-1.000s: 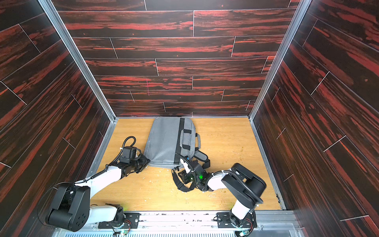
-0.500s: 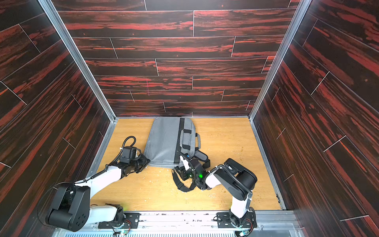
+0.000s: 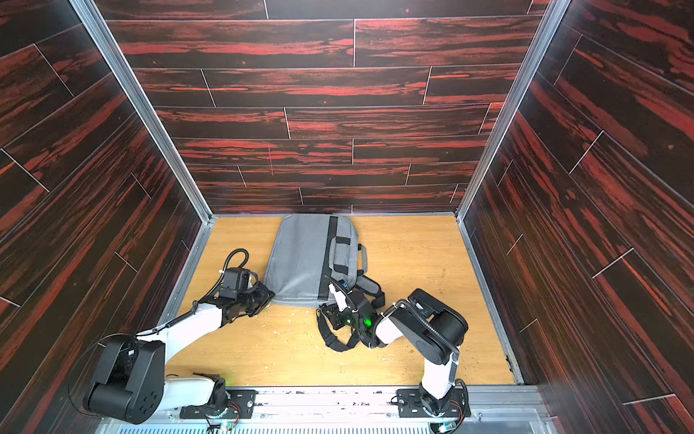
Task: Open the zippered laptop bag and take out the laptop
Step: Unzip the zipper on the zippered laptop bag.
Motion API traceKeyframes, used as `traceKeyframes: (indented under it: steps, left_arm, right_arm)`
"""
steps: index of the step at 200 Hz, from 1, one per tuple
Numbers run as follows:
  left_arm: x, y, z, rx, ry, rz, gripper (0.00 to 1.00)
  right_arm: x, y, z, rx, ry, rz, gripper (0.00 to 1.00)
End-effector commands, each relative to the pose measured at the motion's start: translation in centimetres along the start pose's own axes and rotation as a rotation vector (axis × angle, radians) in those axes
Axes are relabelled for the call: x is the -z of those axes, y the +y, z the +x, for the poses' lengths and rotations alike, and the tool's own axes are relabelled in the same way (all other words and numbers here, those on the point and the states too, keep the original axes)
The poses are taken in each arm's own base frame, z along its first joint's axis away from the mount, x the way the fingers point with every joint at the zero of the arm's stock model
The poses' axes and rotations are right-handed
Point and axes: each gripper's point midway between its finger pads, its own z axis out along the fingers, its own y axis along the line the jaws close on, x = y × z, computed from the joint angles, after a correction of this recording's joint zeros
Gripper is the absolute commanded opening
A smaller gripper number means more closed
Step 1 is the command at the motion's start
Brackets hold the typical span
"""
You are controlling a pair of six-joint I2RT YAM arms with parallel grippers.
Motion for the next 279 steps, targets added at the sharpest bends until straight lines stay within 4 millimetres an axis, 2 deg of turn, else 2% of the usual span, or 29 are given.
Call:
traceKeyframes:
  steps: [1, 78, 147, 180, 221, 250, 279]
  left_arm:
    - [0.2, -0.7, 0.8, -0.024, 0.049, 0.020, 0.00]
    - [0.3, -0.8, 0.7, -0.026, 0.047, 0.019, 0.00]
    - [0.3, -0.8, 0.7, -0.034, 0.052, 0.009, 0.00]
    - [0.3, -0.7, 0.8, -0.036, 0.057, 0.004, 0.00]
    - [0.4, -0.8, 0.8, -0.039, 0.056, 0.006, 0.00]
    - [0.3, -0.6, 0.9, -0.038, 0.062, 0.006, 0.00]
    - [0.1, -0.6, 1.0, -0.033, 0.062, 0.012, 0.00]
  right_arm:
    - [-0.1, 1.2, -1.7, 0.006, -0.059, -0.058, 0.21]
    - [1.0, 1.4, -1.0, -0.006, -0.047, -0.068, 0.12]
    - [1.3, 2.2, -2.1, 0.014, -0.062, -0.086, 0.04]
    - [0.5, 1.1, -2.3, 0.012, -0.055, -0.026, 0.07]
    - [-0.3, 1.2, -2.9, 0.028, -0.062, -0.029, 0.13]
    - [-0.3, 0.1, -3.3, -0.006, -0.077, -0.002, 0.16]
    - [-0.7, 0.7, -3.6, -0.006, -0.080, -0.034, 0.16]
